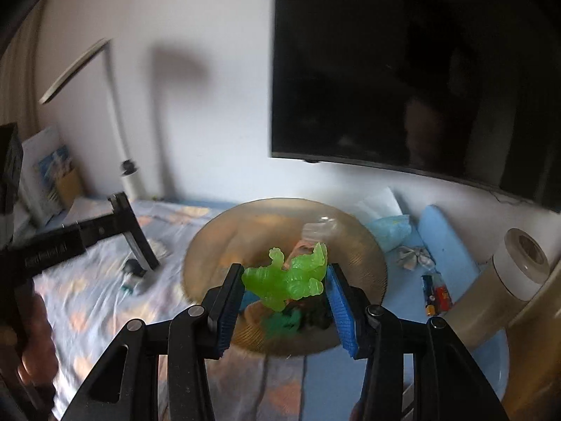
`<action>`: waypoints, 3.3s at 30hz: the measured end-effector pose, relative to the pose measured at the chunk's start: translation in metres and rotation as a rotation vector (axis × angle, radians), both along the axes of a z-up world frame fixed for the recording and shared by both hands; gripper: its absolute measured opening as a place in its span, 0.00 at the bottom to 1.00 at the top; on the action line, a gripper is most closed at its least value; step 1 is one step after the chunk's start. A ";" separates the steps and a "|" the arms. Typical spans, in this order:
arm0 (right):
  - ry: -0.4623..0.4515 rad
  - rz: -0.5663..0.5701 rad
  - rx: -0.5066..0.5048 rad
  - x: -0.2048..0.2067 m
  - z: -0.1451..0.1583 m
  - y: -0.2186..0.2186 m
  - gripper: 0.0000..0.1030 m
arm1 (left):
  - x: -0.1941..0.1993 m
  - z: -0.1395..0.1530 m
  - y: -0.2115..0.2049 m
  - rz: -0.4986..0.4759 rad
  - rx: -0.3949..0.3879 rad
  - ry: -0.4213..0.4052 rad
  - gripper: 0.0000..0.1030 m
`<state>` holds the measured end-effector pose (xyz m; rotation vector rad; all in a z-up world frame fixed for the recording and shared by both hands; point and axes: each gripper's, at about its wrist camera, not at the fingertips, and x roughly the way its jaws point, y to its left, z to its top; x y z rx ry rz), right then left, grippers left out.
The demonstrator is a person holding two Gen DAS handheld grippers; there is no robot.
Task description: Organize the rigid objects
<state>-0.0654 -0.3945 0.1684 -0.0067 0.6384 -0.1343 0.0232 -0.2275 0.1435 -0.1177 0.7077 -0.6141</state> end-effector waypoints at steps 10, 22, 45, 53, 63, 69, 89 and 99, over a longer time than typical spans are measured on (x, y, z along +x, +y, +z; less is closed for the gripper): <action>0.103 -0.039 0.037 0.042 -0.038 -0.025 0.46 | 0.018 -0.035 -0.036 -0.035 0.004 0.037 0.41; 0.017 -0.038 0.093 0.008 -0.006 -0.016 0.63 | -0.012 0.012 0.106 0.170 -0.136 -0.048 0.70; 0.194 0.339 0.032 -0.025 -0.136 0.177 0.84 | -0.050 -0.113 0.226 0.412 0.155 0.038 0.70; 0.230 0.326 0.102 -0.019 -0.143 0.166 0.84 | -0.047 -0.113 0.227 0.428 0.149 0.045 0.70; 0.275 0.323 0.086 -0.014 -0.139 0.170 0.84 | -0.038 -0.101 0.222 0.325 0.185 0.104 0.70; 0.335 0.386 0.076 0.026 -0.107 0.194 0.84 | 0.019 -0.050 0.225 0.176 0.095 0.114 0.70; 0.333 0.370 0.090 0.156 -0.155 0.219 0.43 | 0.151 -0.112 0.144 -0.233 0.238 0.163 0.70; 0.330 0.358 0.151 0.110 -0.144 0.159 0.38 | 0.138 -0.136 0.090 -0.330 0.443 0.009 0.66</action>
